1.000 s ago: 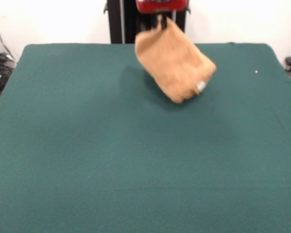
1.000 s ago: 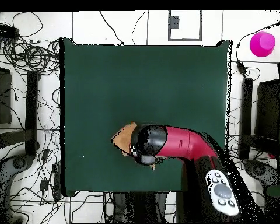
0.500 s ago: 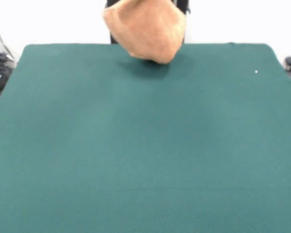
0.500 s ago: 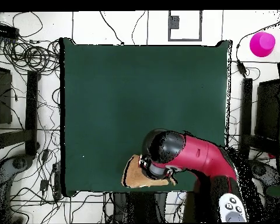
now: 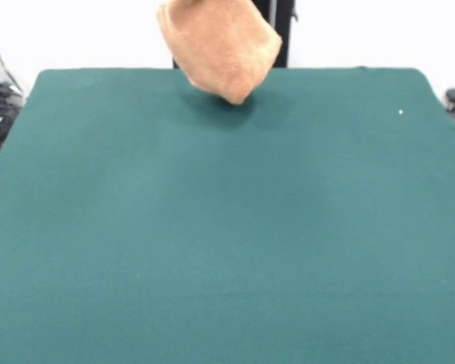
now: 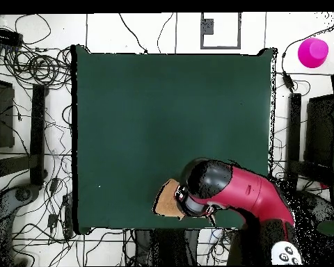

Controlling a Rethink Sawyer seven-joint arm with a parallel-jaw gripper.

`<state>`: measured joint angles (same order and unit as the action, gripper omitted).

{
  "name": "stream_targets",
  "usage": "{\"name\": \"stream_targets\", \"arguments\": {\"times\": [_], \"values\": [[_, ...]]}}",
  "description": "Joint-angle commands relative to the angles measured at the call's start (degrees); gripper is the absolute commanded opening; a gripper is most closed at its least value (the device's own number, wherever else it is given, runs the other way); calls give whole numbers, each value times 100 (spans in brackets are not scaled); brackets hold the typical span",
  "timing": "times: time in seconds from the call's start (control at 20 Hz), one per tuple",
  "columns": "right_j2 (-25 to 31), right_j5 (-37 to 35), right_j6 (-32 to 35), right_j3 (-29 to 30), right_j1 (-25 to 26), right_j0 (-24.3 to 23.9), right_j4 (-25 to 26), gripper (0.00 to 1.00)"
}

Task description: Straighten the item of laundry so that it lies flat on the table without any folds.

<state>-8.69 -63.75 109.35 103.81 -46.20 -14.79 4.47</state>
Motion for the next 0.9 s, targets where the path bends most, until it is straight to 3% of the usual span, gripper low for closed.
{"name": "stream_targets", "arguments": {"times": [0.05,0.2,0.4,0.5,0.65,0.9], "values": [[-52,1268,1638,51,261,500,66,0],[-251,1261,1959,-3,317,765,88,0],[-511,622,1790,293,-289,990,-148,0],[-646,-836,1909,372,-646,1135,-450,0],[-535,-1695,1791,58,-384,1016,-606,0],[-173,-2096,1674,-796,589,634,-768,0]]}}
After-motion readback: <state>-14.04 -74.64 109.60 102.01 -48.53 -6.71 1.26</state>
